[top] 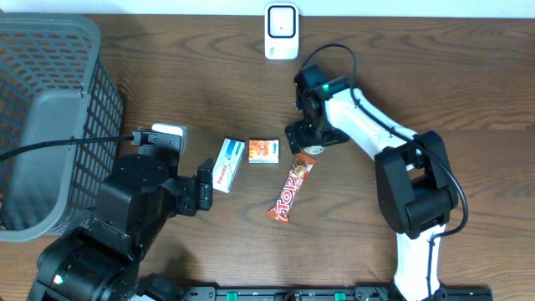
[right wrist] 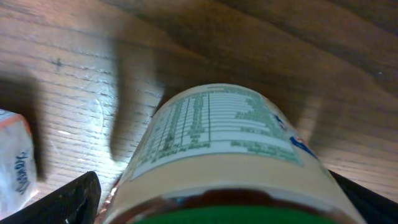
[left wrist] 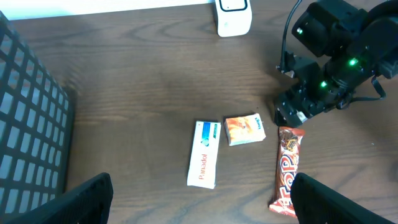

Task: Scan the item barcode
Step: 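Close the right gripper on the jar lid and lift it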

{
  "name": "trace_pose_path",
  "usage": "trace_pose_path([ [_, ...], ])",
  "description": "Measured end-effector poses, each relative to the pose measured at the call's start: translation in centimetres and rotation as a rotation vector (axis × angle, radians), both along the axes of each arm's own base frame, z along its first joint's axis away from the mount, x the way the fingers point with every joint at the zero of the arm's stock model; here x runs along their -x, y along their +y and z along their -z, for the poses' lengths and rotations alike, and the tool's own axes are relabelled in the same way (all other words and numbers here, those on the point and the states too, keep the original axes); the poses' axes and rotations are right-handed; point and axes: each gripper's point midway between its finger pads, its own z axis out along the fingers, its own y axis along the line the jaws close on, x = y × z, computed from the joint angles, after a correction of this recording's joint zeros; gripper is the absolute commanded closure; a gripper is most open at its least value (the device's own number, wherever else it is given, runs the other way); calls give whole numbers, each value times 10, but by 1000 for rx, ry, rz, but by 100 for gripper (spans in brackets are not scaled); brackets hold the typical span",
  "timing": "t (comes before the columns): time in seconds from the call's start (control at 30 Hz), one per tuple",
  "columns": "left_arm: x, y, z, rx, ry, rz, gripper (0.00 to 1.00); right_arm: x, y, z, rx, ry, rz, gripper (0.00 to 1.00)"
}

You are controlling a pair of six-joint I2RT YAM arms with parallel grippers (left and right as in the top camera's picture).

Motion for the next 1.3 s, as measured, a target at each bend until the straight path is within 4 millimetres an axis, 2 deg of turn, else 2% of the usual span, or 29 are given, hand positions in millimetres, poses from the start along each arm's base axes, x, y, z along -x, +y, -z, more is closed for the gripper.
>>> trace_pose_path([
  [0.27,0,0,0,0,0,0,9,5,-10,-6,53,24,8,1],
  [0.43,0,0,0,0,0,0,9,-7,-6,-21,44,-8,31,1],
  [0.7,0,0,0,0,0,0,9,-5,-7,-22,46,0,85,1],
  [0.93,0,0,1,-1,2,0,9,-4,-7,-22,48,7,107,19],
  [1.17,0,0,1,-1,3,0,9,-4,-7,-21,47,6,111,18],
  [1.3,1,0,1,-3,5,0,9,-2,-8,-7,63,34,111,20],
])
